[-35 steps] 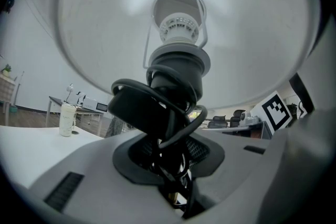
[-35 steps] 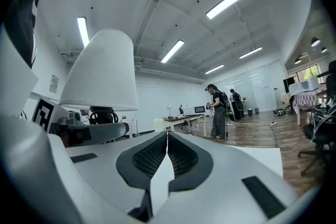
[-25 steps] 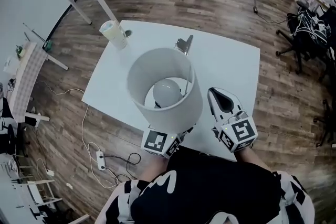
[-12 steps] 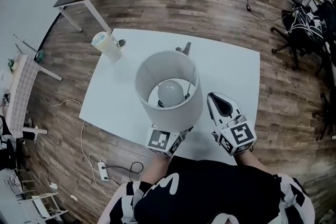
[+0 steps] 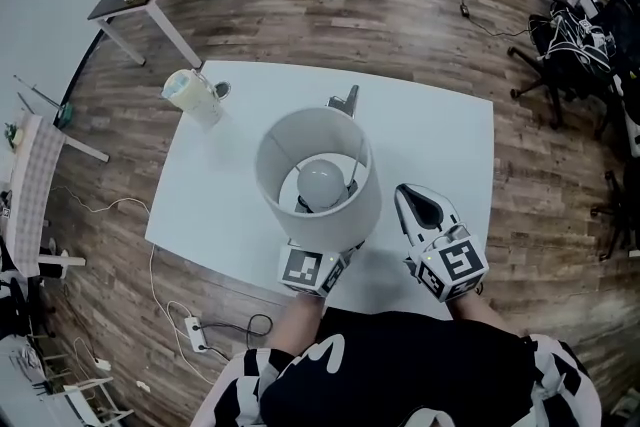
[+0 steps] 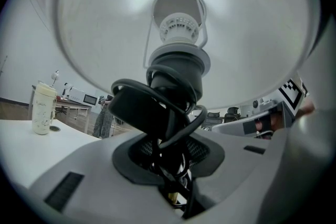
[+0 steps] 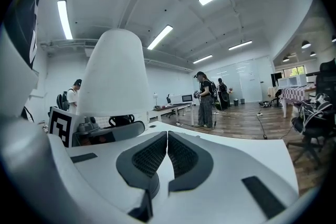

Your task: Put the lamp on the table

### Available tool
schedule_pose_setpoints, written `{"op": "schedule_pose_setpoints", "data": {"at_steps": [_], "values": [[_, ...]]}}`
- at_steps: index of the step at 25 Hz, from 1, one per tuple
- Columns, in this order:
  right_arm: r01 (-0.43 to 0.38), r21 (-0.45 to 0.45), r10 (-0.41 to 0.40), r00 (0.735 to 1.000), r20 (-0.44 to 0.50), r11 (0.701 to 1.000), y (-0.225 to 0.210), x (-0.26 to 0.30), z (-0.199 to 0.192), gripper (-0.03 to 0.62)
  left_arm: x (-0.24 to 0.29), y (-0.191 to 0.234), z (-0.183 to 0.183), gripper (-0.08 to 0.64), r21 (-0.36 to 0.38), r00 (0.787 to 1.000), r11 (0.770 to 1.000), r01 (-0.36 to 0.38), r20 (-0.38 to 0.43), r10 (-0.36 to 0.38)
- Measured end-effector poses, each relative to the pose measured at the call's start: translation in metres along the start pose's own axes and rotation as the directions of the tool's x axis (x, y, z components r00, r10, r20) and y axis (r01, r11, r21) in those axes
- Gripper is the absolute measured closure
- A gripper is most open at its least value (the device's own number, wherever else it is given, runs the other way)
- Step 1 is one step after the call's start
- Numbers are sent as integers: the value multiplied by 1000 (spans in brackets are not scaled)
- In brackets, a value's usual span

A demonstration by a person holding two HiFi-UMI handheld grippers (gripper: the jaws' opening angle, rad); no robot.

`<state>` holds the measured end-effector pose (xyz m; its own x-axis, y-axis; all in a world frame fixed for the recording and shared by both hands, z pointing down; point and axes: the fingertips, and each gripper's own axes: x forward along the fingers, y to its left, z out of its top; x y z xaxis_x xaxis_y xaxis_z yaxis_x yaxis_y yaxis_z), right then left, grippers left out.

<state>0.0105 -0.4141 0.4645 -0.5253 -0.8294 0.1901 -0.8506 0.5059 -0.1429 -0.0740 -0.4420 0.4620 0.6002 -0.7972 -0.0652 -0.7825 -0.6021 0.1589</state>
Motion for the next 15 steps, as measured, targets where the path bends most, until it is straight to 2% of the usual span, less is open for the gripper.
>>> {"op": "schedule_pose_setpoints", "data": {"at_steps": [15], "values": [[-36, 10, 36, 999, -25, 999, 8, -5, -8, 572, -3, -7, -5, 457, 30, 999, 1000, -4, 54, 2]]}}
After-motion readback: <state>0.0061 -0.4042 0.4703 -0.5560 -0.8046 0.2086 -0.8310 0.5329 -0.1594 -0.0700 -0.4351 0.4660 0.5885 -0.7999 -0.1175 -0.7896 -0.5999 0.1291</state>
